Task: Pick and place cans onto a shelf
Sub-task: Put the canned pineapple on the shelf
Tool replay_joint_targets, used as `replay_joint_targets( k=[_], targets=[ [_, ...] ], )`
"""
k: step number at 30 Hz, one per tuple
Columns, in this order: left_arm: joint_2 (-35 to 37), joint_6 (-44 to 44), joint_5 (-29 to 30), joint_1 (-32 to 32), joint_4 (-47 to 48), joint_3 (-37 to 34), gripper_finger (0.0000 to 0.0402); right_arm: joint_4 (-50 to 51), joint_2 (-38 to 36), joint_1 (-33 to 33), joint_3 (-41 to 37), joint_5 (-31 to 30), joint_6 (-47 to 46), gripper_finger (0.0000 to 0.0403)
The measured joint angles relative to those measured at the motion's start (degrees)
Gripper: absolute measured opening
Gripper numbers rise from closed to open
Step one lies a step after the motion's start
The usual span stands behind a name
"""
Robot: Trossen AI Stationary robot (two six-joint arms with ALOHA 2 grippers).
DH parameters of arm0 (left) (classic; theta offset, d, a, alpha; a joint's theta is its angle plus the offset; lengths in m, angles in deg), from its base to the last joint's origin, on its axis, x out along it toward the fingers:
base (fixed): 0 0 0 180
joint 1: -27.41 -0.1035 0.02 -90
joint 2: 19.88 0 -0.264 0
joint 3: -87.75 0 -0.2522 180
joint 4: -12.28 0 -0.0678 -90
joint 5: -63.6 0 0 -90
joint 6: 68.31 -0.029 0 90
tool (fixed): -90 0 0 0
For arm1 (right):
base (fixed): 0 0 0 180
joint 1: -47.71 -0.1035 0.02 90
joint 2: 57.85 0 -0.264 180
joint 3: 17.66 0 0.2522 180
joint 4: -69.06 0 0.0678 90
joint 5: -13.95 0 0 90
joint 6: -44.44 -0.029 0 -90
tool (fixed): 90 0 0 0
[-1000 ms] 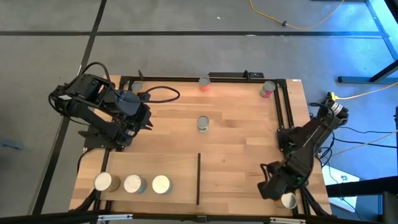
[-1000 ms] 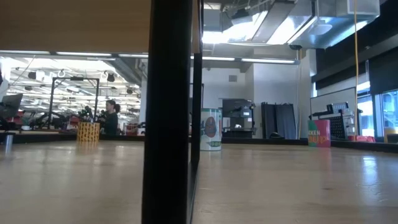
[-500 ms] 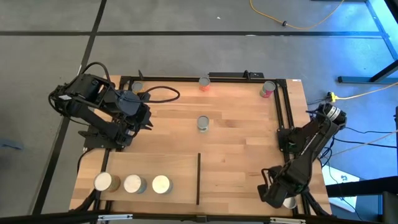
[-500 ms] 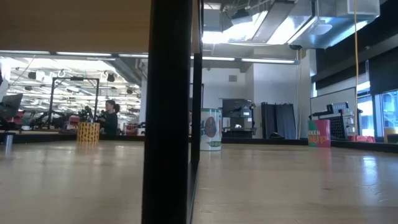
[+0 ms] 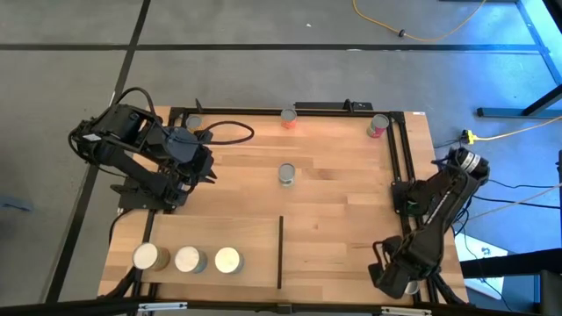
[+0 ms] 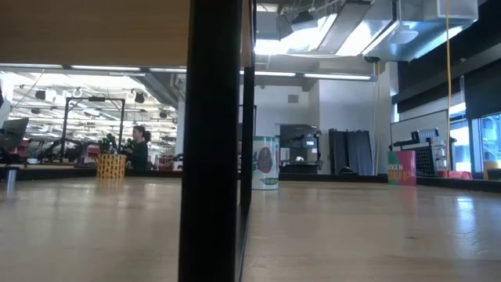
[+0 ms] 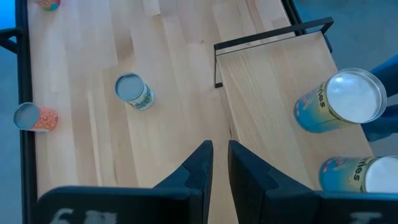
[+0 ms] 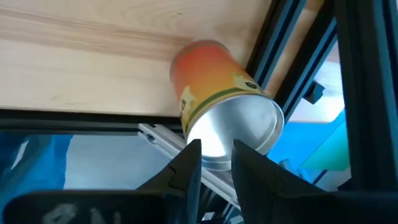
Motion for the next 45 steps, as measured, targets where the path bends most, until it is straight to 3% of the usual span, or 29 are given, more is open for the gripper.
replay_joint_targets(
  k=[19, 22, 27, 37, 45],
  targets=[
    [0.0, -0.11, 2.43, 0.0, -0.2, 0.0, 0.0042, -3.7, 6.11, -0.54, 0.26, 0.29, 1.17, 0.0088],
    [0.0, -0.09, 2.44, 0.0, -0.25, 0.0, 0.0042, -3.86, 6.32, -0.59, 0.26, 0.73, 1.47, 0.0071],
    [0.0, -0.07, 2.43, 0.0, -0.33, 0.0, 0.0042, -3.9, 6.35, -0.66, 0.24, 0.87, 2.28, 0.0011],
    [0.0, -0.04, 2.43, 0.0, -0.59, 0.0, 0.0042, -3.58, 6.34, -0.7, 0.25, 0.25, 6.52, 0.0002],
    [0.0, -0.04, 2.38, 0.0, -0.59, 0.0, 0.0042, -1.78, 6.35, 2.27, 3.41, -1.95, 15.6, 0.0001]
  ],
)
